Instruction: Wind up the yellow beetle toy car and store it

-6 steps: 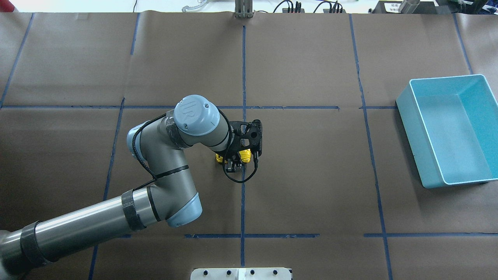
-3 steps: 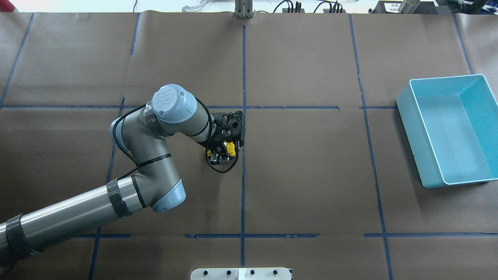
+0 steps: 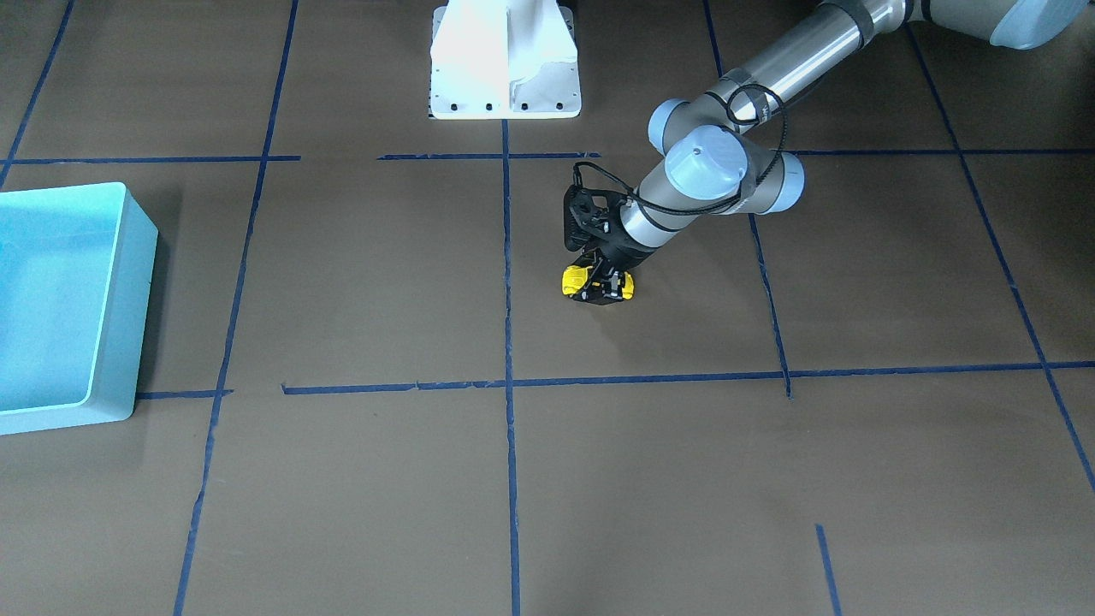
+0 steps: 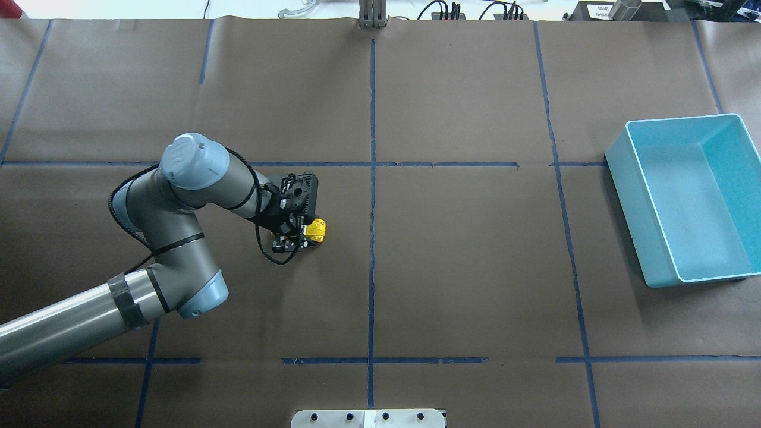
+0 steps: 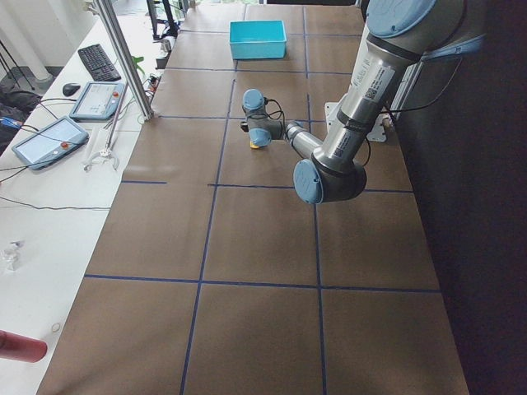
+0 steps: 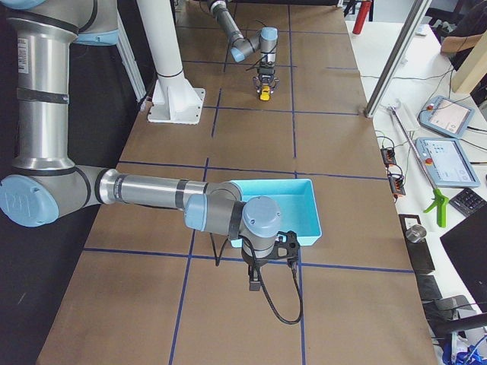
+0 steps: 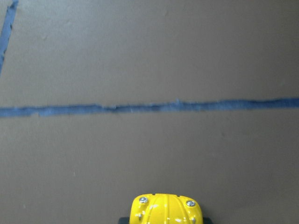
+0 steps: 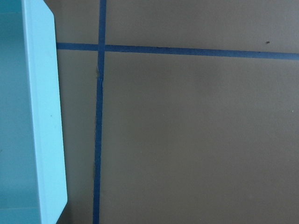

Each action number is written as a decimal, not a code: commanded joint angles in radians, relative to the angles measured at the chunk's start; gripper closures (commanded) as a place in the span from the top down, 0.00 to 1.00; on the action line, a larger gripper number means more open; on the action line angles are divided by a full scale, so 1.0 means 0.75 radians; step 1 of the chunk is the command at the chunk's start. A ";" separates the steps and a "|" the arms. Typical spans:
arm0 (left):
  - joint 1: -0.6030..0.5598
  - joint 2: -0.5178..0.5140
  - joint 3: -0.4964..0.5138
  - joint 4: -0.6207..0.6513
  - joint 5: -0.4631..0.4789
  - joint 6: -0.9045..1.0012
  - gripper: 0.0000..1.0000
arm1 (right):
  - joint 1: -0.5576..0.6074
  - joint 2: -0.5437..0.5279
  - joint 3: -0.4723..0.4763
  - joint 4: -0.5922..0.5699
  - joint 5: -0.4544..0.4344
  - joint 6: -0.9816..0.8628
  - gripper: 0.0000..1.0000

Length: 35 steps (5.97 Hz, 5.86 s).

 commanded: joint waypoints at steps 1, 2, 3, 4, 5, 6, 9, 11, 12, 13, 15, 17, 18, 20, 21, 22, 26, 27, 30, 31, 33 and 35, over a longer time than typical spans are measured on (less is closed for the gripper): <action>-0.097 0.168 -0.001 -0.196 -0.148 0.000 0.00 | 0.000 0.000 -0.001 0.000 0.000 0.000 1.00; -0.172 0.240 -0.001 -0.266 -0.209 -0.002 0.57 | 0.000 0.000 -0.001 0.000 0.000 0.000 1.00; -0.230 0.263 -0.003 -0.273 -0.236 -0.014 1.00 | 0.000 0.000 0.001 0.000 0.000 0.000 1.00; -0.263 0.267 -0.005 -0.271 -0.236 -0.016 1.00 | 0.000 0.000 -0.001 0.000 0.000 0.000 1.00; -0.283 0.271 -0.005 -0.271 -0.238 -0.016 1.00 | 0.000 0.000 -0.001 -0.002 0.000 0.000 1.00; -0.304 0.283 -0.005 -0.273 -0.257 -0.014 1.00 | 0.000 0.000 -0.001 0.000 0.000 0.000 1.00; -0.363 0.284 -0.005 -0.256 -0.334 -0.020 1.00 | 0.000 0.000 -0.001 -0.002 -0.002 0.000 1.00; -0.495 0.277 -0.026 -0.141 -0.499 -0.175 1.00 | 0.000 0.000 -0.003 -0.002 -0.002 0.000 1.00; -0.587 0.275 -0.046 -0.045 -0.577 -0.208 1.00 | 0.000 0.000 -0.003 -0.002 -0.002 0.000 1.00; -0.635 0.283 -0.146 0.155 -0.584 -0.205 1.00 | 0.000 0.000 -0.007 -0.002 -0.002 0.000 1.00; -0.733 0.424 -0.350 0.478 -0.578 -0.205 1.00 | 0.000 0.000 -0.011 -0.002 -0.002 0.000 1.00; -0.821 0.435 -0.536 1.024 -0.428 -0.198 1.00 | 0.000 0.000 -0.013 -0.002 -0.002 0.000 1.00; -0.888 0.461 -0.541 1.251 -0.319 -0.200 1.00 | 0.000 0.000 -0.013 -0.002 -0.002 0.000 1.00; -0.966 0.488 -0.517 1.345 -0.230 -0.219 1.00 | 0.000 0.000 -0.015 -0.002 -0.002 0.000 1.00; -1.056 0.559 -0.519 1.339 -0.236 -0.221 1.00 | 0.000 0.000 -0.015 -0.002 -0.002 0.000 1.00; -1.140 0.671 -0.517 1.319 -0.242 -0.215 1.00 | 0.000 0.000 -0.015 -0.002 -0.002 -0.002 1.00; -1.318 0.766 -0.339 1.308 -0.244 -0.213 1.00 | 0.000 0.000 -0.027 -0.002 -0.002 0.002 1.00; -1.318 0.782 -0.357 1.274 -0.246 -0.215 1.00 | 0.000 0.000 -0.027 -0.002 -0.002 0.002 1.00; -1.318 0.838 -0.370 1.241 -0.293 -0.219 1.00 | 0.000 0.000 -0.027 -0.002 -0.002 0.002 1.00; -1.316 0.846 -0.368 1.241 -0.310 -0.219 1.00 | 0.000 0.000 -0.027 -0.002 -0.002 0.002 1.00; -1.314 0.840 -0.370 1.241 -0.312 -0.225 1.00 | 0.000 -0.002 -0.029 -0.004 -0.002 0.000 1.00; -1.314 0.848 -0.351 1.243 -0.308 -0.215 1.00 | 0.000 -0.002 -0.027 -0.004 0.002 0.002 1.00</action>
